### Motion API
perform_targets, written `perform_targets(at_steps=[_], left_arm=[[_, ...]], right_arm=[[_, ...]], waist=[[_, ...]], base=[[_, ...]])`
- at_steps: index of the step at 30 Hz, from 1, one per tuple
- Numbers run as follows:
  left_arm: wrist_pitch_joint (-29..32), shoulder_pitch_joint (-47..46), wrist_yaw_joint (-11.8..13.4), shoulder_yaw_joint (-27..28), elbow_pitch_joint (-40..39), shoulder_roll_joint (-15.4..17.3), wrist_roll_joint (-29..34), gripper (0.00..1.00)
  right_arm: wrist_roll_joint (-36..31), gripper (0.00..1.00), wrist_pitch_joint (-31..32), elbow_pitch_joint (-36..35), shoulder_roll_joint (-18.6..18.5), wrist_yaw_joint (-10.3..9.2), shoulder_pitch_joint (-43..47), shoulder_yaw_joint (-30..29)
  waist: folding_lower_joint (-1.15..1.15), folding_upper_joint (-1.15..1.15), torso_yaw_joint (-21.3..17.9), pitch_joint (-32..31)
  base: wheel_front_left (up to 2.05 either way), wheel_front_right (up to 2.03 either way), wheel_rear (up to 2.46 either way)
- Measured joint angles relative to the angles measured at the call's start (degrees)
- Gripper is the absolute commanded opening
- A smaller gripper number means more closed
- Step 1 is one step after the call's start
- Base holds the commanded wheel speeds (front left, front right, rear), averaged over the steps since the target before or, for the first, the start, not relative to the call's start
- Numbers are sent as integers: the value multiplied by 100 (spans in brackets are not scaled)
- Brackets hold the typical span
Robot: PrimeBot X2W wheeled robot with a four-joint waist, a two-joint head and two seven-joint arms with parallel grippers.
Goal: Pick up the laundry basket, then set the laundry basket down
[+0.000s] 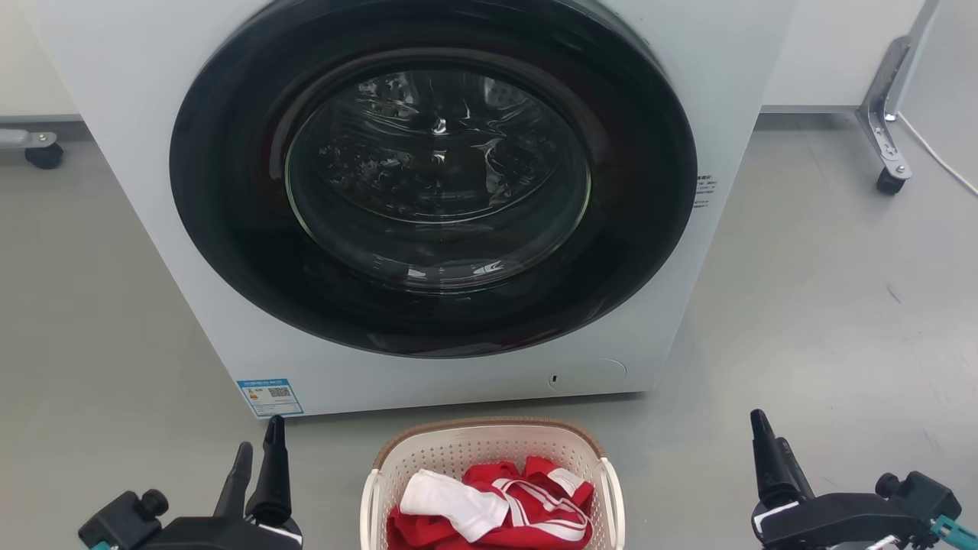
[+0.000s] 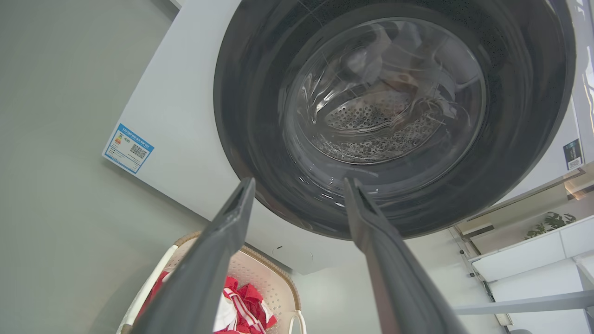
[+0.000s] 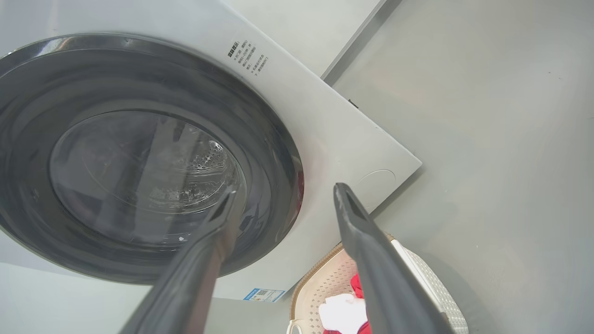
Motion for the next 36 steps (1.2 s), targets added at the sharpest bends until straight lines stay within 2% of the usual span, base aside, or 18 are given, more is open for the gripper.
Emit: perform_targets(at_steps=[17, 36], left_arm=[[-383, 116, 244, -300, -265, 75, 1926, 100], [-792, 225, 513, -506, -578, 87, 3717, 100]], right_arm=[[-1547, 100, -360, -166, -36, -224, -22, 415], [-3163, 100, -765, -353, -56, -504, -109, 820]], waist=[[0, 0, 23, 43], [0, 0, 26, 112]], base=[[0, 0, 0], [0, 0, 0]])
